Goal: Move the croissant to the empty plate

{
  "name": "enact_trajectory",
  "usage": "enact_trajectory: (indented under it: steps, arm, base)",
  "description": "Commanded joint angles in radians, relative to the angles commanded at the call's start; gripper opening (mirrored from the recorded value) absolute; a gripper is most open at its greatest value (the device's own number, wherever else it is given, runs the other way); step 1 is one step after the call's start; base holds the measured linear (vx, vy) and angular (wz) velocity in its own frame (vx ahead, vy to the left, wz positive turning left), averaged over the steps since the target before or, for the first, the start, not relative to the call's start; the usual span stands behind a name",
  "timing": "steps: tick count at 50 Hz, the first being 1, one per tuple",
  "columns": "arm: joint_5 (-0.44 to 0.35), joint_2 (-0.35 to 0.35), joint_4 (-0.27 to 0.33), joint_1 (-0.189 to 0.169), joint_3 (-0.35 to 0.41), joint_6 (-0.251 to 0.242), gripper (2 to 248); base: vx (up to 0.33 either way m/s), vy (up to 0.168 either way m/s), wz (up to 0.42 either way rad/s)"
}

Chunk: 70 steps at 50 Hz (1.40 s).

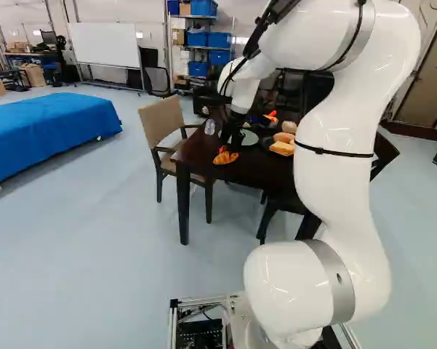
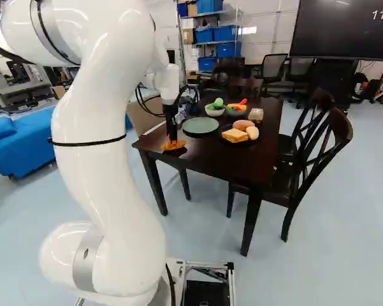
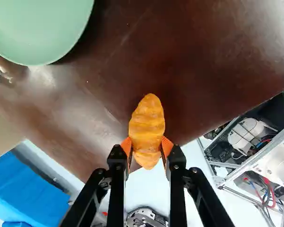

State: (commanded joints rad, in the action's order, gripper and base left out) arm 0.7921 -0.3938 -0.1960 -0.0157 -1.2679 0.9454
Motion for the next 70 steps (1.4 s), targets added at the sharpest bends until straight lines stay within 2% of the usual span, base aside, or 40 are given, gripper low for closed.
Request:
enact_trajectory:
  steps: [20, 35, 53, 70]
  arm:
    - [0.000, 0.050, 0.000, -0.010, -0.003, 0.000, 96]
    - [0.000, 0.055, 0.000, -0.028, -0.046, 0.000, 96]
    - [0.000, 0.030, 0.000, -0.045, -0.134, 0.000, 96]
    - [0.000, -0.044, 0.000, -0.056, -0.231, 0.000, 96]
  base:
    - [0.000, 0.000, 0.000]
    - [0.000, 0.000, 0.000]
    - [0.000, 0.000, 0.000]
    - [0.000, 0.000, 0.000]
